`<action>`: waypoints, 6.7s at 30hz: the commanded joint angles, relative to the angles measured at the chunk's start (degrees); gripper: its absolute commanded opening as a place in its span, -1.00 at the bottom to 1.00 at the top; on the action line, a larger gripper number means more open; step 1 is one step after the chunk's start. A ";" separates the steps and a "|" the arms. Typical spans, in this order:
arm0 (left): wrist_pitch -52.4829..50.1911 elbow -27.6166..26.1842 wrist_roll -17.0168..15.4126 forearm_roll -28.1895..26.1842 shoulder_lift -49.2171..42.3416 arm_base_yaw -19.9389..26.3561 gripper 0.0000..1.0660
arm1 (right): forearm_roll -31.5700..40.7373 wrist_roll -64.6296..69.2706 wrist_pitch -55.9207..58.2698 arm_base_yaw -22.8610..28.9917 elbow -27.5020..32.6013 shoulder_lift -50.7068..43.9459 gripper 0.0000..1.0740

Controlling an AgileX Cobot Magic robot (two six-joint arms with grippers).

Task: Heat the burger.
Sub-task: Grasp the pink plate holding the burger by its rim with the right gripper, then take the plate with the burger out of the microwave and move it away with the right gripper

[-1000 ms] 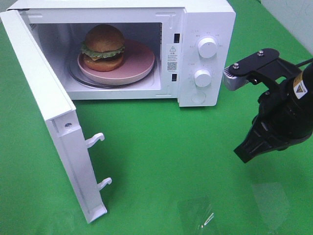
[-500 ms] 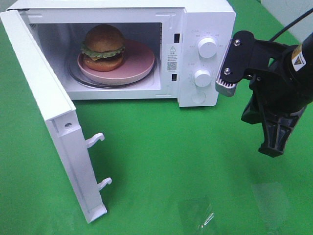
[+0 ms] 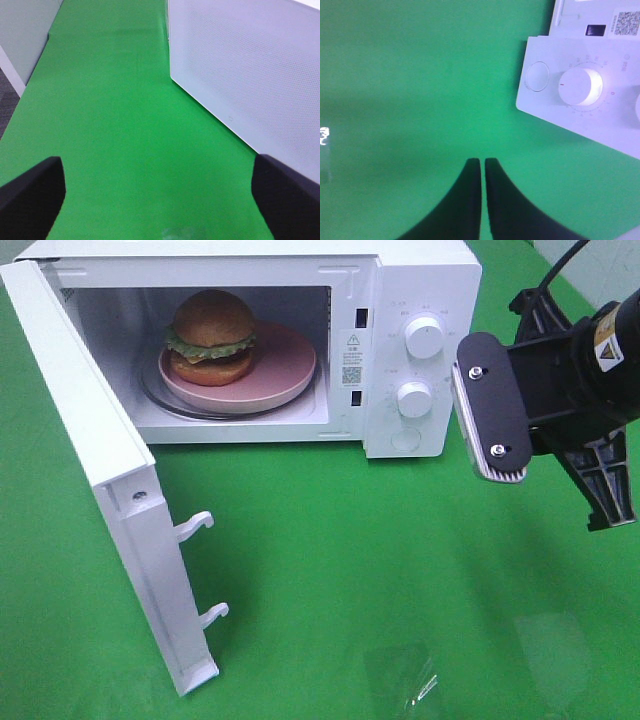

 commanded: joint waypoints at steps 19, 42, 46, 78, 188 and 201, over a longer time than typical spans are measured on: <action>-0.06 0.17 -0.06 -0.06 -1.09 0.06 0.74 | -1.32 -1.38 -5.56 -0.34 -0.34 -0.52 0.01; -0.06 0.17 -0.06 -0.06 -1.09 0.06 0.74 | -1.49 6.07 -8.59 2.06 -0.34 1.26 0.60; -0.06 0.17 -0.06 -0.06 -1.09 0.06 0.74 | -1.49 6.25 -8.65 3.72 -1.60 3.55 0.59; -0.06 0.17 -0.06 -0.06 -1.09 0.06 0.74 | -2.41 7.73 -13.58 9.00 -22.35 26.07 0.56; -0.06 0.17 -0.11 2.69 -1.09 0.06 0.74 | 17.02 -8.42 -2.18 7.45 -54.89 49.22 -1.00; -0.06 0.17 -0.11 2.69 -1.09 0.06 0.74 | 17.07 -15.36 -13.98 6.82 -37.47 39.82 -1.00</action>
